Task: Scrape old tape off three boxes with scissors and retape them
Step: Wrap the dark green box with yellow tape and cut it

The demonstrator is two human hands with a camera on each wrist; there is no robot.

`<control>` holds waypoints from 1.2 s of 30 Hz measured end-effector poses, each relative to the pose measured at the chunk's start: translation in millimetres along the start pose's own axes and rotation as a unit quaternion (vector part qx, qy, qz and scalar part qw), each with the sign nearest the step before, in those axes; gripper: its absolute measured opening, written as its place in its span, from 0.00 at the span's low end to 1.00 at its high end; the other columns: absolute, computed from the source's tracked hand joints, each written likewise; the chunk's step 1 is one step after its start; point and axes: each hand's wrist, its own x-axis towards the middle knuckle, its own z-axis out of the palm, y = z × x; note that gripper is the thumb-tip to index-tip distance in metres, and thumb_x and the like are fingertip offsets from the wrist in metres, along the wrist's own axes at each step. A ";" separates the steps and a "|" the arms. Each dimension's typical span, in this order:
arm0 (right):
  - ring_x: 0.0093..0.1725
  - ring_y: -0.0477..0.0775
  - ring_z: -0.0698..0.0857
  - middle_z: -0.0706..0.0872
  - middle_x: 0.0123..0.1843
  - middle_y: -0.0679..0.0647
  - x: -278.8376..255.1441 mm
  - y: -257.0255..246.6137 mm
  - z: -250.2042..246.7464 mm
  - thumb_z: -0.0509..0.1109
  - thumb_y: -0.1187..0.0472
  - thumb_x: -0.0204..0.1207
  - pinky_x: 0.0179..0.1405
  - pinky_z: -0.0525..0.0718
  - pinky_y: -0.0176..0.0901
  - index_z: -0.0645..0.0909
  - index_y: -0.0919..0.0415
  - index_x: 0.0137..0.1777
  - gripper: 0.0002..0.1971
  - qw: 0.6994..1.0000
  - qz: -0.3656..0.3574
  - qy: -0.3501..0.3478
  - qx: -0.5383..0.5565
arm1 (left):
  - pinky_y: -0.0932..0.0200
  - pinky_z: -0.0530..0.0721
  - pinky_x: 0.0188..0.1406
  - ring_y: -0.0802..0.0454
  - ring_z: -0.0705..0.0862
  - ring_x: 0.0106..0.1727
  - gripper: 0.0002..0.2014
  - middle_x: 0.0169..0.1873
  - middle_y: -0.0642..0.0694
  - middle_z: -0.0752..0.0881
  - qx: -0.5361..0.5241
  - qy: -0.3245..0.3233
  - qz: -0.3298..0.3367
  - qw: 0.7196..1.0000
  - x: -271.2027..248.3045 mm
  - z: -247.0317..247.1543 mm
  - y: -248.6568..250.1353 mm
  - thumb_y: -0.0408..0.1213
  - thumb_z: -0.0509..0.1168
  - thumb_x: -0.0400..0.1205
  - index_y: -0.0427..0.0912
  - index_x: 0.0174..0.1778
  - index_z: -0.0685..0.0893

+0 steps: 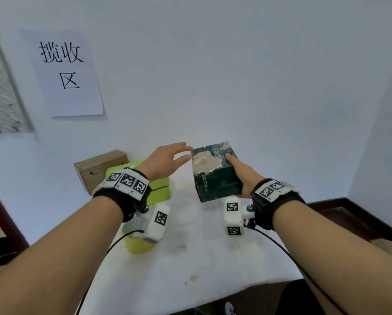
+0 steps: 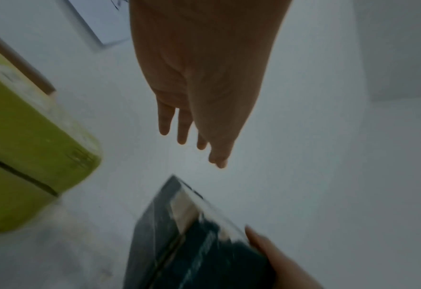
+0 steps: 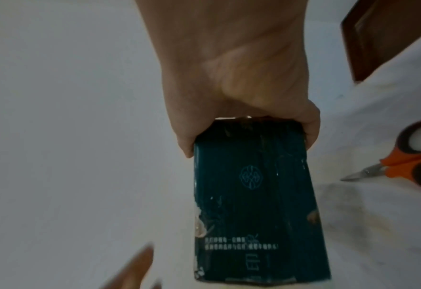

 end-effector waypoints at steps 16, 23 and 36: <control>0.68 0.63 0.80 0.79 0.70 0.55 202.9 25.8 41.2 0.55 0.10 0.24 0.68 0.77 0.64 0.72 0.55 0.74 0.75 0.990 0.007 0.080 -0.119 | 0.56 0.67 0.73 0.46 0.64 0.81 0.35 0.82 0.45 0.63 0.229 -0.213 -0.243 0.918 -2.2 -14.0 -141.2 0.52 0.63 0.83 0.50 0.84 0.57; 0.59 0.62 0.82 0.81 0.63 0.61 145.0 6.5 77.9 0.62 0.50 0.82 0.64 0.81 0.61 0.73 0.63 0.67 0.20 0.998 0.007 0.049 -0.033 | 0.55 0.70 0.70 0.46 0.68 0.78 0.33 0.79 0.47 0.68 0.271 -0.205 -0.226 0.913 3.8 -14.5 -143.0 0.52 0.66 0.82 0.53 0.82 0.63; 0.40 0.52 0.81 0.80 0.45 0.59 143.3 17.3 84.1 0.65 0.73 0.78 0.43 0.84 0.43 0.77 0.63 0.49 0.05 0.980 -0.080 0.048 -0.175 | 0.54 0.74 0.70 0.45 0.70 0.77 0.33 0.78 0.44 0.70 0.252 -0.195 -0.234 0.919 -4.6 -11.3 -138.6 0.49 0.65 0.83 0.51 0.83 0.60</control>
